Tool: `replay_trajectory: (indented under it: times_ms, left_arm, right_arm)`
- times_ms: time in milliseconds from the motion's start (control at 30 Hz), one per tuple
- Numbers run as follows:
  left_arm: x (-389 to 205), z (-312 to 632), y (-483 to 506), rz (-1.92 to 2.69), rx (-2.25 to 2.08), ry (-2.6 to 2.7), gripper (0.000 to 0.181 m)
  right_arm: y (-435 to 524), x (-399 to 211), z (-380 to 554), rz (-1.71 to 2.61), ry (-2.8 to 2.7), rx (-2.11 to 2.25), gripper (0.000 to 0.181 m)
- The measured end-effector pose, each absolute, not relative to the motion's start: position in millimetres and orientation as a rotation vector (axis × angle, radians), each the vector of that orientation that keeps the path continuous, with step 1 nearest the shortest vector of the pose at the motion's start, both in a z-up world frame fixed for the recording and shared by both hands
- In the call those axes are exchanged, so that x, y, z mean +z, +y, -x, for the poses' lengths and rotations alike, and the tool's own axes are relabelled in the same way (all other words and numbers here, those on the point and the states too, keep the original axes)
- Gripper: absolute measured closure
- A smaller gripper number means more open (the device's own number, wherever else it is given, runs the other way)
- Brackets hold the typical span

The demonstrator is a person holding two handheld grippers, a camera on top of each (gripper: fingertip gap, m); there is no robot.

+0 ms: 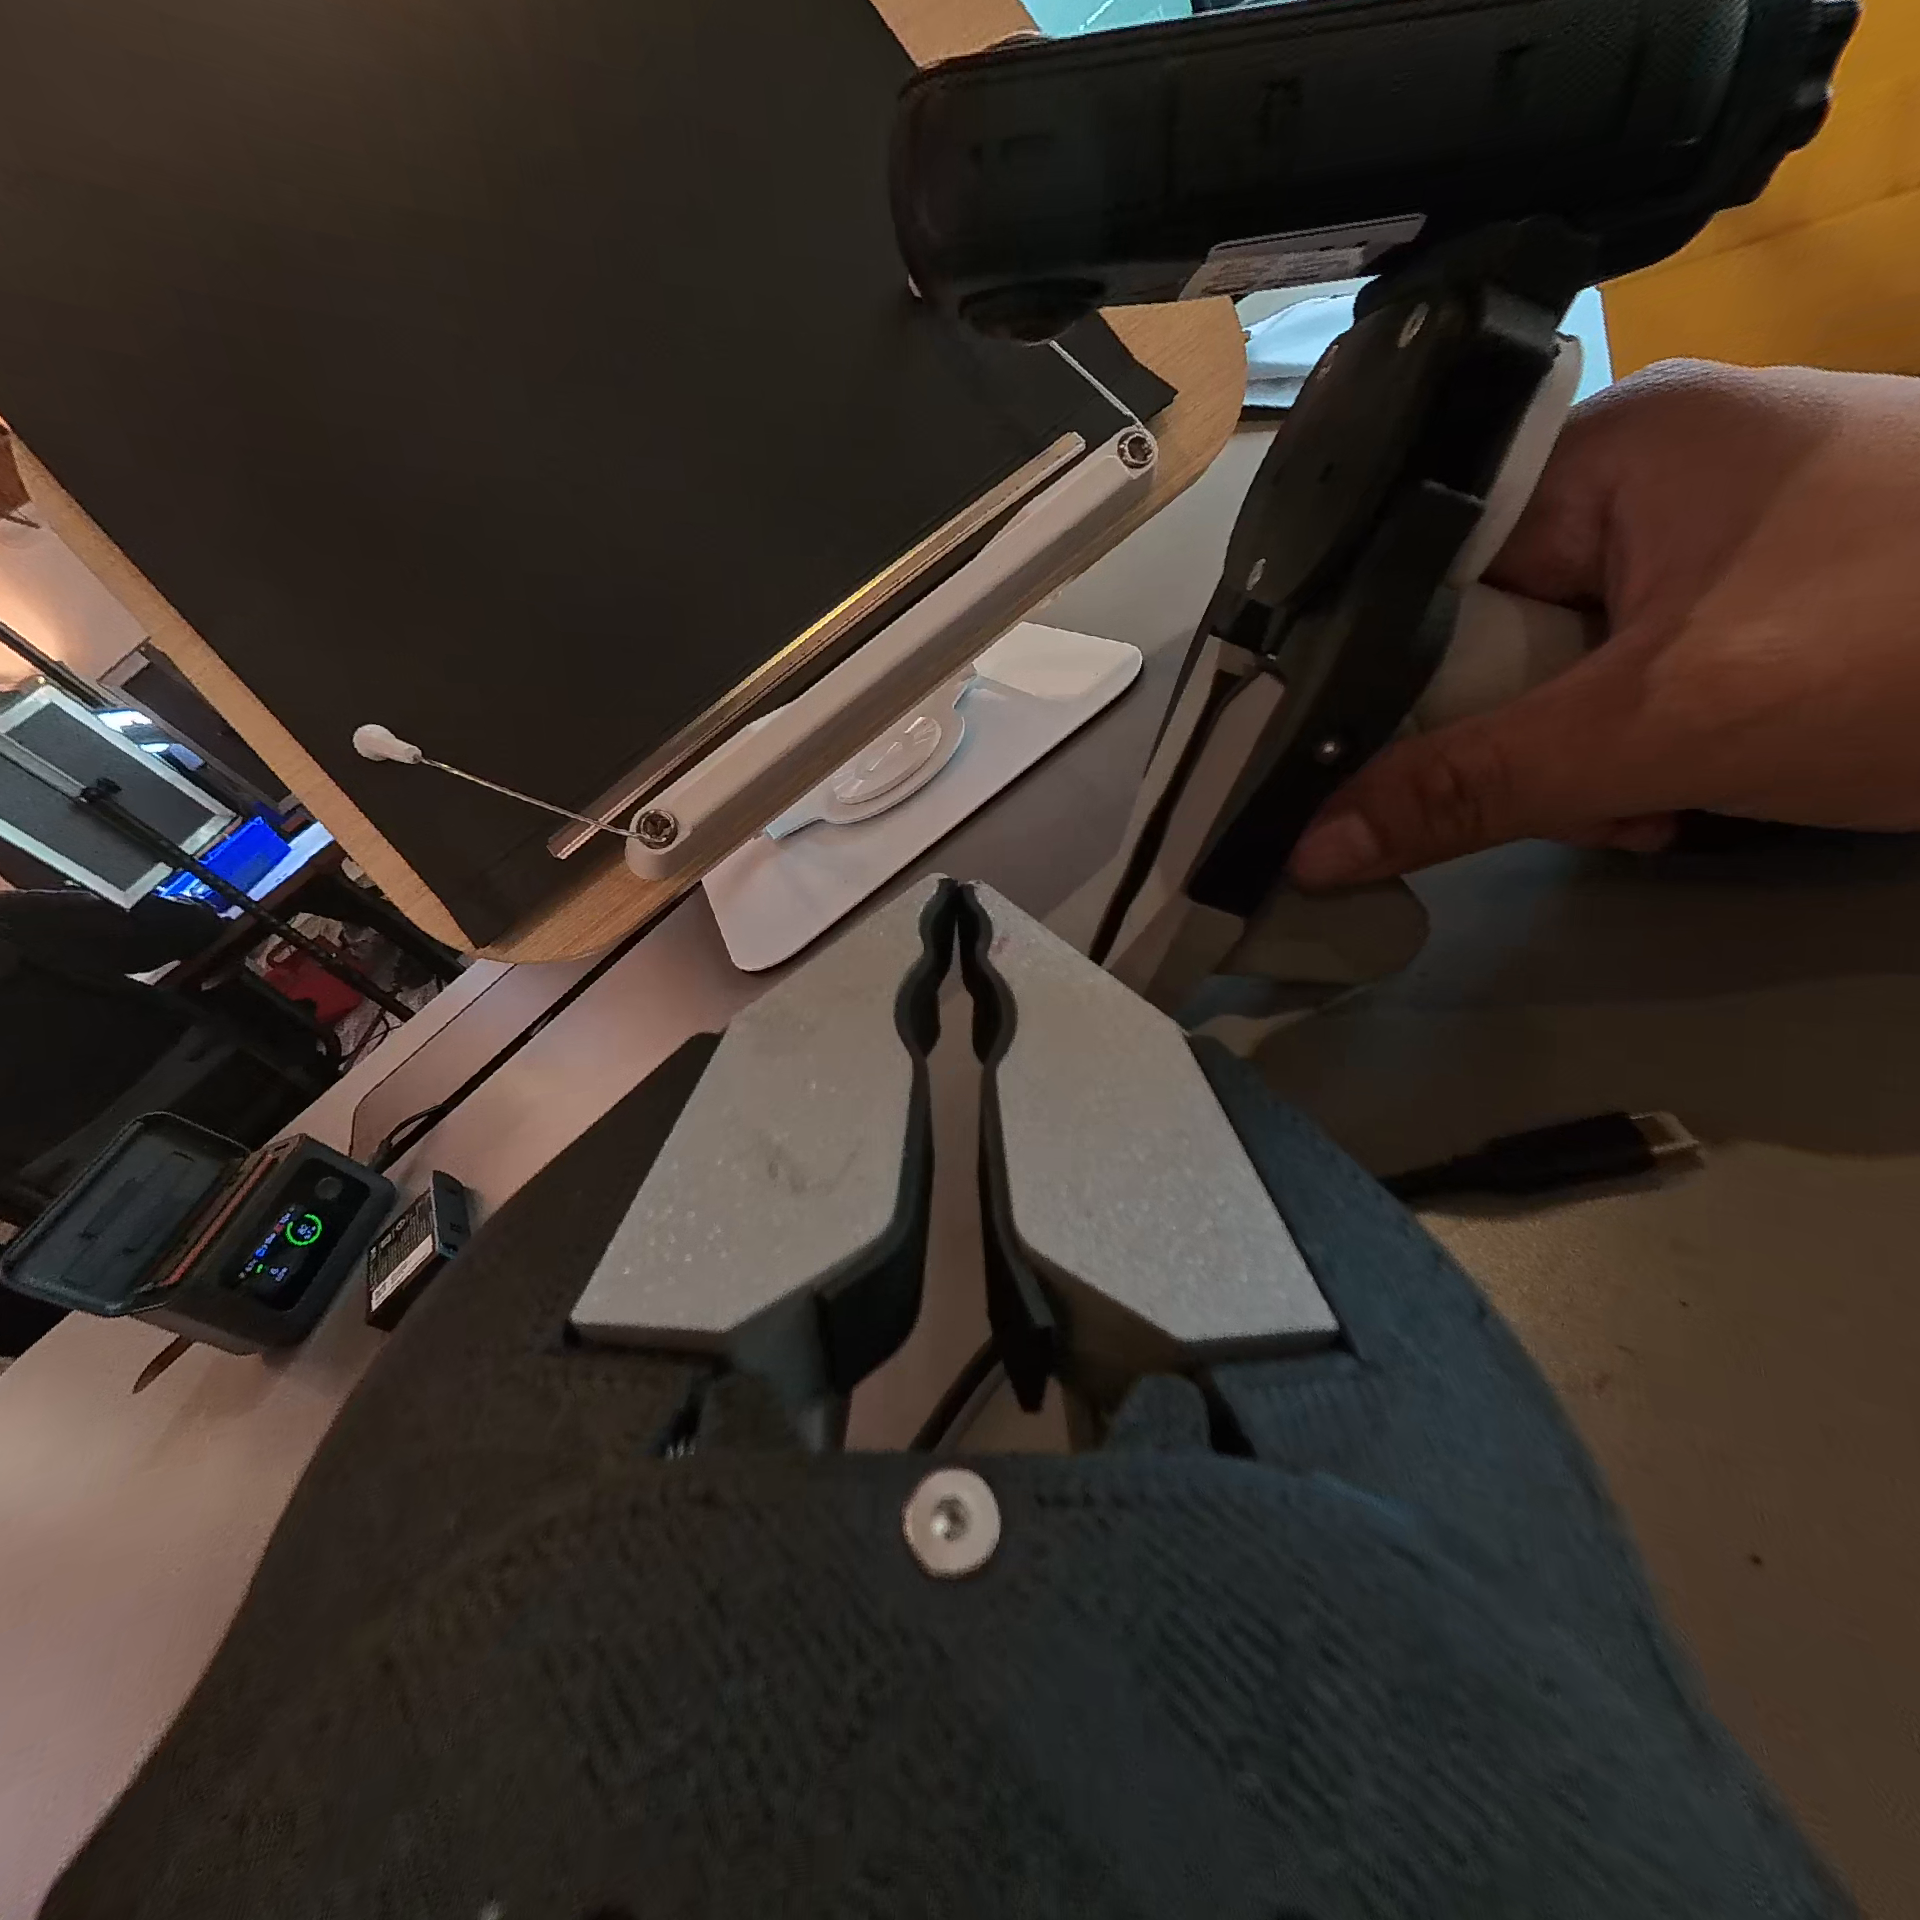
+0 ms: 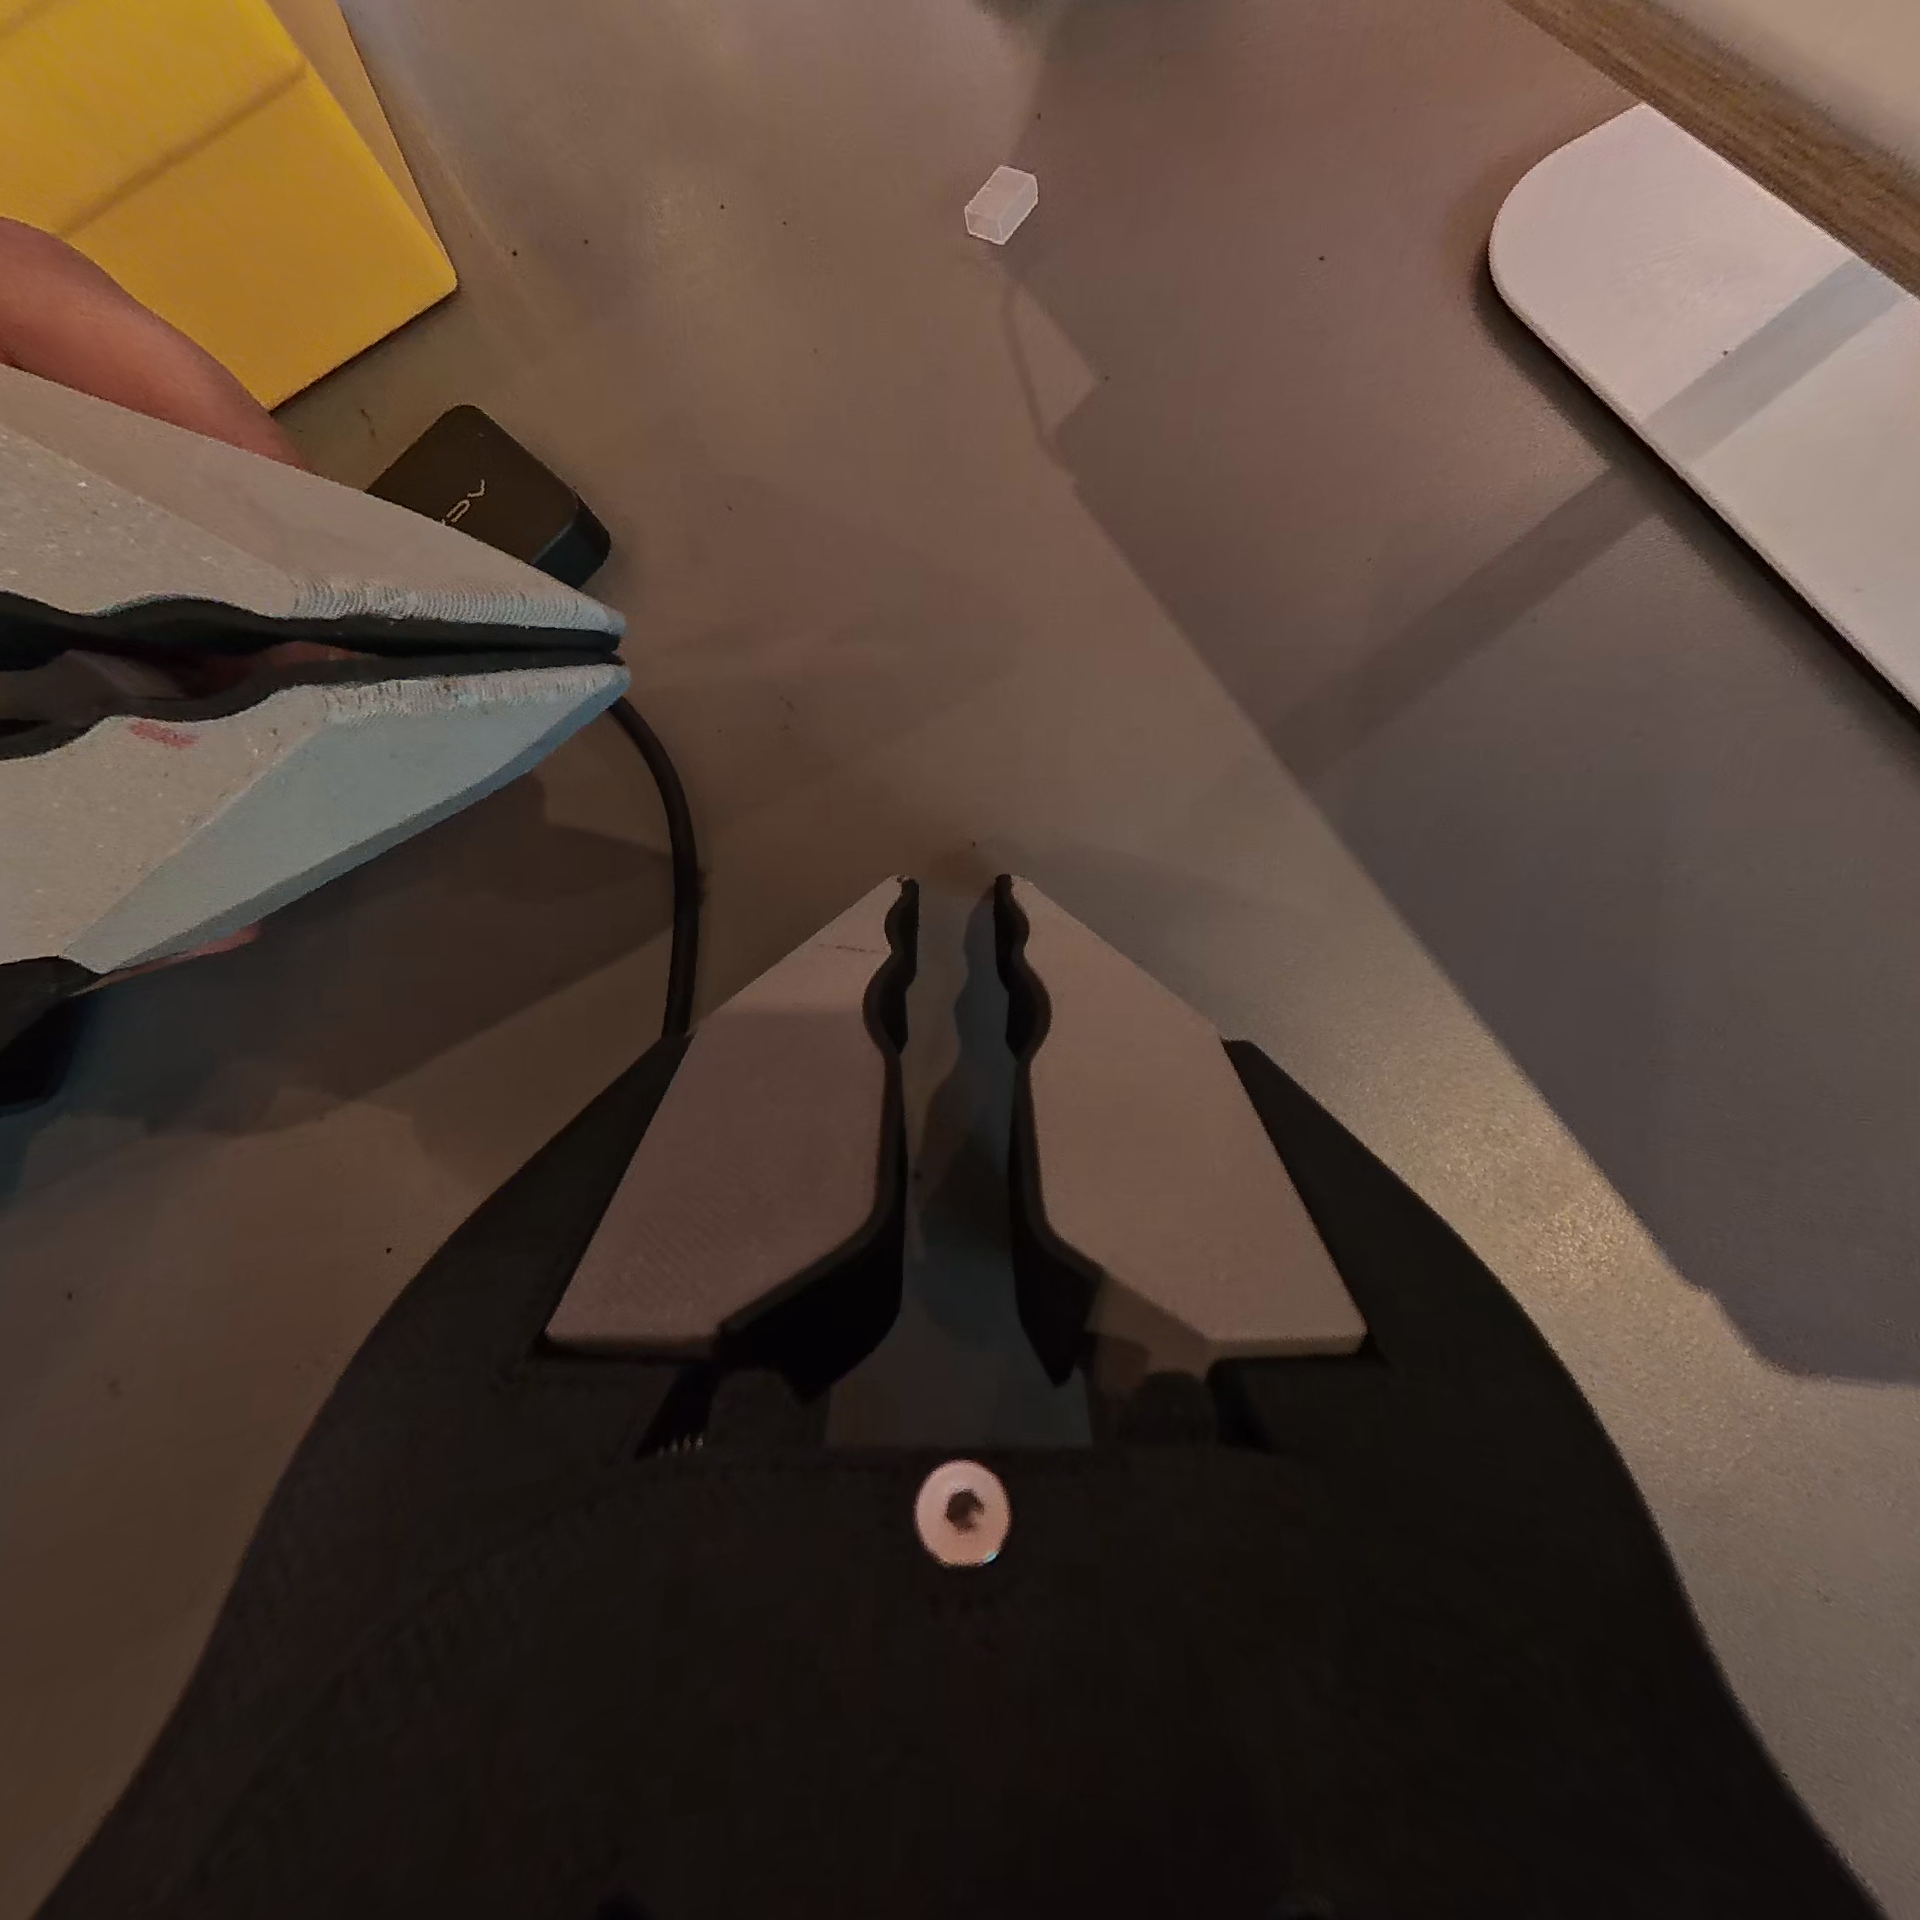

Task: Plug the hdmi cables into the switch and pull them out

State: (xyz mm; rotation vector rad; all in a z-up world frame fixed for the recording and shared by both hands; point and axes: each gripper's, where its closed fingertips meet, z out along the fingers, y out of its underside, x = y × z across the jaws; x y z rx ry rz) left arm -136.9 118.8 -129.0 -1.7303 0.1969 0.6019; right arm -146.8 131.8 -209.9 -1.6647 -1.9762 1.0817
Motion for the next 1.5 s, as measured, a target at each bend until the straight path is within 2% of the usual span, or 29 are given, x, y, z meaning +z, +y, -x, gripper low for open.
replay_trajectory:
  times_ms: [300, 667, 1100, 1500]
  left_arm:
    - [-125.5, 138.0, 117.6, 1.715, 0.619, 0.193, 0.181]
    - [-89.2, 154.7, 100.5, 1.534, 0.714, 0.065, 0.181]
    - [-72.3, 163.6, 89.3, 1.436, 0.732, -0.015, 0.181]
    - [-118.3, 192.2, 97.3, 1.696, 0.614, -0.182, 0.174]
  right_arm:
    - [131.8, -209.8, 146.6, 1.663, -1.977, 1.08, 0.17]
    - [131.3, -209.8, 146.5, 1.666, -1.978, 1.087, 0.17]
    - [130.3, -209.8, 146.1, 1.664, -1.982, 1.089, 0.17]
    - [129.5, -210.3, 146.0, 1.642, -1.989, 1.063, 0.171]
